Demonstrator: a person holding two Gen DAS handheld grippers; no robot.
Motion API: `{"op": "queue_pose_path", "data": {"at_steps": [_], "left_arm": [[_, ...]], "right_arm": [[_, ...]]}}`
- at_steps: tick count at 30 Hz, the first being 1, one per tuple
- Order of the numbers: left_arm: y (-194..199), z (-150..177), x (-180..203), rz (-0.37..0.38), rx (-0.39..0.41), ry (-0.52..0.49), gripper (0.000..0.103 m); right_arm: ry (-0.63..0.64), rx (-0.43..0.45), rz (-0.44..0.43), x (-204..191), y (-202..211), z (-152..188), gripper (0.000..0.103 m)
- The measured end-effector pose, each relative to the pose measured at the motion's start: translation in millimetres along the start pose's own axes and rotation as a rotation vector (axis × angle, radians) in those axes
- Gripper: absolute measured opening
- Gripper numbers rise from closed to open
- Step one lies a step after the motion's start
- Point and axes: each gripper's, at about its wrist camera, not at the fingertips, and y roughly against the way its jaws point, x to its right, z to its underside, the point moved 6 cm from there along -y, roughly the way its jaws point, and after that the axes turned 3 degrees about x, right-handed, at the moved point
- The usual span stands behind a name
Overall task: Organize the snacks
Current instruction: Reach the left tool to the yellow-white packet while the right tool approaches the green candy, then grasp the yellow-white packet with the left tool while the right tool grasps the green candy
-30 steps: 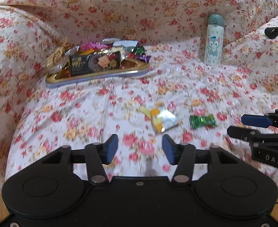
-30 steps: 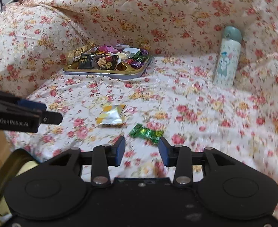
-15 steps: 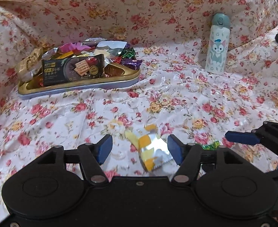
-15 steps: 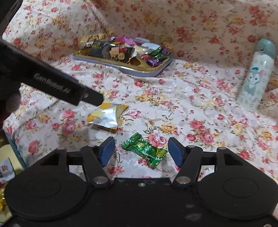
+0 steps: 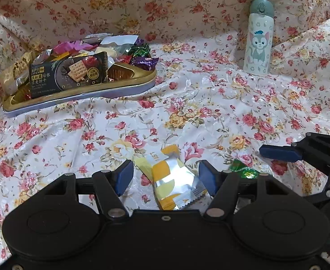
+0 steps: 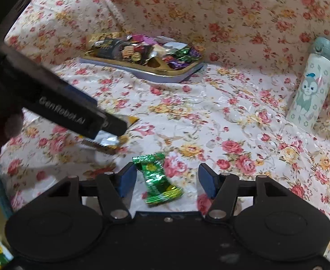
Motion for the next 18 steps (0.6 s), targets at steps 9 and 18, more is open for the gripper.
{"op": "queue_pose_path", "data": {"at_steps": [9,18], "left_arm": [[-7,-3,-5,-0.013,0.012,0.011,0.067],[-11,-1,-9,-0.022,0.025,0.029,0.067]], "right_arm": [[-0.111,0.031,0.078,20,-6,0,0.048],[-0.122,0.081,0.161,20,-6,4,0.04]]}}
